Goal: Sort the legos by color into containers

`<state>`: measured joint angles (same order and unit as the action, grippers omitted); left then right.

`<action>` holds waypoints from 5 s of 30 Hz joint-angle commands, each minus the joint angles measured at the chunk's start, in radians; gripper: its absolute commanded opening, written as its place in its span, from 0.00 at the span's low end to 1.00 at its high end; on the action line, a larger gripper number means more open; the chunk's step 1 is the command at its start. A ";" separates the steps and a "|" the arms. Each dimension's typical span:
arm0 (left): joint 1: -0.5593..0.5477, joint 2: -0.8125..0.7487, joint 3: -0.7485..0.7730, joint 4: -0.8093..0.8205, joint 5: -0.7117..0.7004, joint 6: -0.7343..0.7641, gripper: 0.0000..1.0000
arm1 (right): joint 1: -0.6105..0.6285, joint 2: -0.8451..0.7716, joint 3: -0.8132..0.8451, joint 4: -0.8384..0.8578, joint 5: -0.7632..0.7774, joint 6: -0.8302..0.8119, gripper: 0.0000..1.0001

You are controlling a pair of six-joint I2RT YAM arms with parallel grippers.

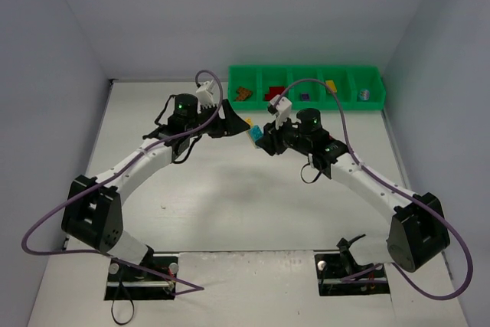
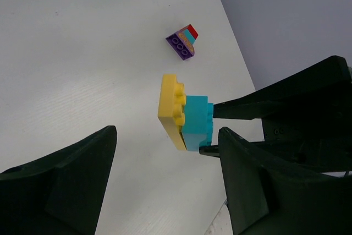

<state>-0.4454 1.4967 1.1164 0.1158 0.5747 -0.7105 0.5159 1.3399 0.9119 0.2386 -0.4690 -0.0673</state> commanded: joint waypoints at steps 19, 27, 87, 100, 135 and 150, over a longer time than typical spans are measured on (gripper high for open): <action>-0.045 0.011 -0.004 0.236 -0.035 -0.047 0.14 | 0.033 -0.036 -0.010 0.119 -0.036 0.044 0.00; -0.050 0.005 -0.030 0.208 -0.036 -0.035 0.17 | 0.035 -0.030 -0.008 0.136 -0.037 0.057 0.00; 0.016 -0.139 -0.164 -0.011 -0.197 0.160 0.00 | -0.556 0.280 0.330 0.137 0.451 0.006 0.00; 0.005 -0.185 -0.185 -0.015 -0.156 0.200 0.00 | -0.718 0.735 0.723 0.166 0.466 -0.046 0.00; -0.015 -0.013 0.055 0.079 -0.157 0.100 0.00 | -0.352 0.178 0.320 0.105 -0.095 0.041 0.74; -0.022 -0.010 0.071 0.206 -0.104 -0.115 0.00 | -0.025 -0.001 0.130 0.097 -0.128 0.093 0.86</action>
<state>-0.4606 1.5242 1.1316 0.2249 0.4477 -0.7792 0.4683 1.3506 1.0245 0.2775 -0.5846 0.0120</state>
